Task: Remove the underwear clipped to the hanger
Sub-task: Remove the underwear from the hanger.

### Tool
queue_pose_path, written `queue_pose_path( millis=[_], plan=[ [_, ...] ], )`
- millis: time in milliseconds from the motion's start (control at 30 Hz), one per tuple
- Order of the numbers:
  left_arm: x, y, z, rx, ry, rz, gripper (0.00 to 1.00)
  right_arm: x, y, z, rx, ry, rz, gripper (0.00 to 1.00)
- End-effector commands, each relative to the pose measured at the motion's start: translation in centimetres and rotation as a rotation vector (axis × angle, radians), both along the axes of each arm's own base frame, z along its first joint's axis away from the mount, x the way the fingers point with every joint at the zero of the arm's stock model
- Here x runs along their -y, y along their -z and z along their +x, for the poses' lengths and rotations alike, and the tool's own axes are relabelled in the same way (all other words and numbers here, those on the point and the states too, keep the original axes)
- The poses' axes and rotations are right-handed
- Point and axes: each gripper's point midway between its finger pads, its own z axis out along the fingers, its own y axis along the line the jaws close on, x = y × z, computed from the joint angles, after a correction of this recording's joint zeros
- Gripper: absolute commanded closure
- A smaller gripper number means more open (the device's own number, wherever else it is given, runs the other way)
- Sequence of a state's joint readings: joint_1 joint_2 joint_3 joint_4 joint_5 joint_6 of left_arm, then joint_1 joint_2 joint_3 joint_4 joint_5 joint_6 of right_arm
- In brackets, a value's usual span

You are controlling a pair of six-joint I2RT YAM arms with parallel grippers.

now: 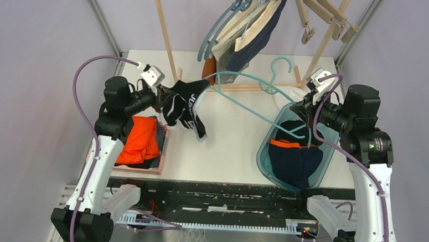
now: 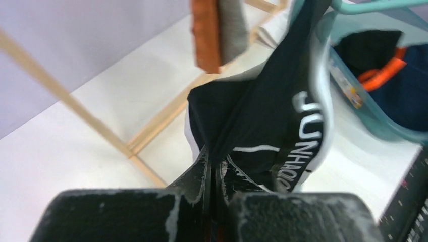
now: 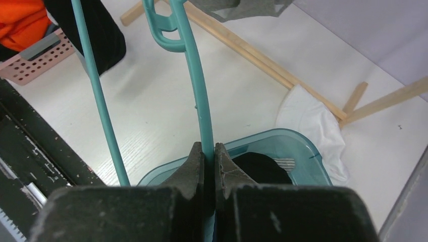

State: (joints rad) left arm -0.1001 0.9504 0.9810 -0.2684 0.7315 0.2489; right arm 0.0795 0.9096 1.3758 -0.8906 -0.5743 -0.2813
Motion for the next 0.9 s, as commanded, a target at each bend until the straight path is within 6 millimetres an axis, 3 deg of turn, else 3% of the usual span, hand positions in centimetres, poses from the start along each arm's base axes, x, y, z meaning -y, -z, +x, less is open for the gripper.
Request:
queue_pose_path(
  millis=[0, 167, 267, 400, 500, 667, 867],
  plan=[
    [-4.5, -4.0, 3.1, 0.066, -0.303, -0.080, 0.97, 2.4, -1.6, 2.1, 0.094, 0.147, -0.035, 0.99],
    [-5.4, -4.4, 3.4, 0.076, -0.354, -0.086, 0.97, 1.7, -1.5, 1.6, 0.101, 0.091, -0.039, 0.99],
    [-4.2, -4.3, 2.6, 0.075, -0.272, -0.076, 0.97, 0.9, -1.2, 1.2, 0.091, 0.042, -0.030, 0.99],
    [-0.6, -3.8, -0.9, 0.071, 0.021, -0.050, 0.97, -0.7, -0.7, -0.1, 0.071, -0.089, -0.024, 0.99],
    [1.0, -4.1, -3.6, 0.073, 0.184, -0.039, 0.97, -0.7, -0.4, -0.3, 0.068, -0.108, -0.040, 0.99],
    [1.9, -4.2, -6.9, 0.086, 0.343, 0.013, 0.97, 0.9, -1.0, 1.8, 0.069, 0.052, -0.020, 0.99],
    [3.6, -6.7, -8.1, 0.070, 0.428, -0.041, 0.97, 2.9, -0.9, 4.2, 0.030, 0.222, 0.000, 0.99]
  ],
)
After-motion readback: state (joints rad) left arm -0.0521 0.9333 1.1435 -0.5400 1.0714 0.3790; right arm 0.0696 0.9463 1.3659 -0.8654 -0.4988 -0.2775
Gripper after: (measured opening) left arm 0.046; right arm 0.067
